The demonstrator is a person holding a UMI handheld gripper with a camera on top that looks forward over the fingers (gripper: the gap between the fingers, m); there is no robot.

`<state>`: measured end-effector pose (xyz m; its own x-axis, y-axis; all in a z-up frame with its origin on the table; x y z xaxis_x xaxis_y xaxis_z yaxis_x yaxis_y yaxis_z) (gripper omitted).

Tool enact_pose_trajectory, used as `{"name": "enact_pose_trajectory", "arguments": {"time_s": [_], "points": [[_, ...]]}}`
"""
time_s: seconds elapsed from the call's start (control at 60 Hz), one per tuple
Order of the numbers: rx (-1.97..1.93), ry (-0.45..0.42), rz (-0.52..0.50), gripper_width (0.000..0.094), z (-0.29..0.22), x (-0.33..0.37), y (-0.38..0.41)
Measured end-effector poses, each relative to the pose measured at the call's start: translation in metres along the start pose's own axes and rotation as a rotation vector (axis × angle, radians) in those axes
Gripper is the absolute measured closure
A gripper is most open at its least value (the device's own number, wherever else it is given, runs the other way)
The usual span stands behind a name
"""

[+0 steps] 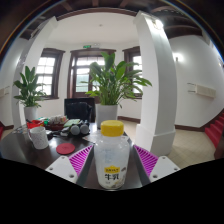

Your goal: Pour water

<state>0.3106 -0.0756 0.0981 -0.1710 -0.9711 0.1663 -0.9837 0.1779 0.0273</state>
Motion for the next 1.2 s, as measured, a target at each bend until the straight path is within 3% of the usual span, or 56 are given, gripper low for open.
{"name": "enact_pose_trajectory", "arguments": {"time_s": [0.117,0.233,0.4,0.767,1.2], "points": [[0.003,-0.005,-0.022,0.034,0.003,-0.013,0.006],[0.01,-0.019,-0.02,0.0383,0.002,-0.015,0.007],[0.004,-0.025,-0.011,0.0538,0.003,-0.016,0.007],[0.173,0.011,-0.017,0.0539,-0.014,-0.022,0.027],[1.185,-0.101,-0.099,0.0539,-0.075,-0.1,0.192]]}}
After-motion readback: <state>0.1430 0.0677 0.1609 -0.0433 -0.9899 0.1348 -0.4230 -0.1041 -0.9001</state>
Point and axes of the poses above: the point between the fingertips, and its own axes, seen from behind it with the camera up: y to the left, z down, x backward, against the way the camera looks, the point moved 3 cm from there along x, backward, against the way the camera looks, and after that the axes turned 3 degrees about -x, right-handed, at the moved point
